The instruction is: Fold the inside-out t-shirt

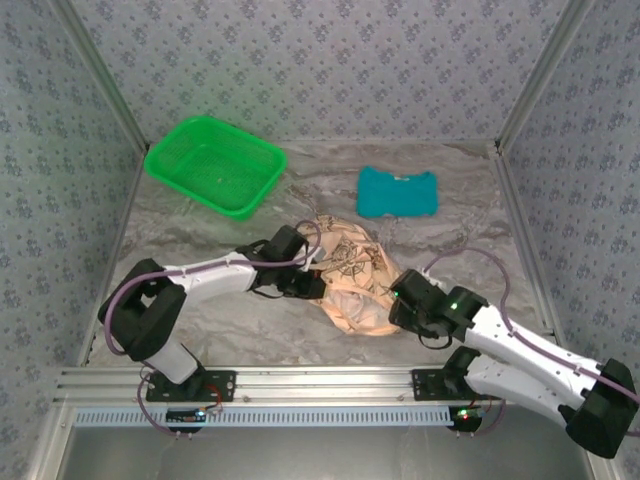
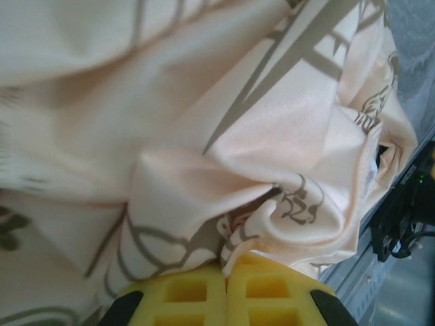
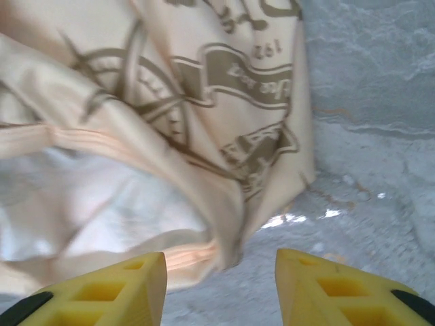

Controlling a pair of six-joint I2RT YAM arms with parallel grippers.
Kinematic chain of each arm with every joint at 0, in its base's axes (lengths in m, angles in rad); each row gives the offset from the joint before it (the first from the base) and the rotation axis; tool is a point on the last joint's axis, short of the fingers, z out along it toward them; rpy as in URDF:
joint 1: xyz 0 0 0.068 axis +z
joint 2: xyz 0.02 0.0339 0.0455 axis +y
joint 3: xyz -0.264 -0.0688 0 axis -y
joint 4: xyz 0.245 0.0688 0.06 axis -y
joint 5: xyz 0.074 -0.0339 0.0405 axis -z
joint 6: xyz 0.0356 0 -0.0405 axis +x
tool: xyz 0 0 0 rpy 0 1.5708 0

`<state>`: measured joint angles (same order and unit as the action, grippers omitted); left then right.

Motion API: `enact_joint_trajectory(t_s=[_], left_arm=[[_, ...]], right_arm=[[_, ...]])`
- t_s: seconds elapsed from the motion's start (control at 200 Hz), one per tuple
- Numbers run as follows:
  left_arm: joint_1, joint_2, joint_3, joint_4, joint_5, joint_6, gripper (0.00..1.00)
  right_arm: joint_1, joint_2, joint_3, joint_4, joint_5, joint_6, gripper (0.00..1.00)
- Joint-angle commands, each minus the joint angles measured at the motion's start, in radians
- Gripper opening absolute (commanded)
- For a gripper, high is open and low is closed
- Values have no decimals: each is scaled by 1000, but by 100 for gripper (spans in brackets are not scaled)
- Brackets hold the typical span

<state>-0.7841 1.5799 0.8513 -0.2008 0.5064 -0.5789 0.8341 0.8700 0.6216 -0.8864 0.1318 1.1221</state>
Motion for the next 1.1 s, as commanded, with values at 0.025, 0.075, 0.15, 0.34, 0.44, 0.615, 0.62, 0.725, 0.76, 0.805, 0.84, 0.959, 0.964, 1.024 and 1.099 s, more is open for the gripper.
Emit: enact_joint_trajectory(t_s=[0.025,0.075,0.15,0.34,0.44,0.615,0.62,0.725,0.76,0.805,0.84,0.959,0.964,1.024,1.099], left_arm=[[-9,-2,29,28,21,-6,0],[-9,-12,31,18,13,0,0],[-9,-23,37,-5,6,12,0],[-9,-36,33,-26,11,19,0],[-10,-39,34,-27,6,20,1],[-10,-45,50,-44,-2,19,25],[-9,-45,50,-45,-3,19,26],[-10,-54,72,-79,-31,46,41],[-12,-54,80,-97,-47,60,44],[-16,-47,89,-116,-67,79,46],[-20,-39,97,-131,-80,92,46],[-39,0,113,-164,-132,117,48],[-40,2,113,-165,-135,117,48],[-49,14,115,-167,-160,121,49],[-58,30,123,-176,-184,122,49]], right_arm=[[48,109,117,-98,40,142,52],[59,156,133,-98,51,169,52],[75,213,116,-75,53,226,51],[79,324,99,-78,70,264,44],[72,376,119,-66,82,249,30],[49,440,149,-79,64,253,22],[48,441,150,-78,63,251,22],[57,450,192,-94,52,253,23],[56,457,201,-103,49,257,23],[54,466,205,-106,40,263,23],[52,472,204,-103,34,266,23],[50,478,188,-93,17,290,22],[50,478,189,-95,17,291,22],[55,476,195,-113,17,297,26],[64,466,201,-127,20,306,32]])
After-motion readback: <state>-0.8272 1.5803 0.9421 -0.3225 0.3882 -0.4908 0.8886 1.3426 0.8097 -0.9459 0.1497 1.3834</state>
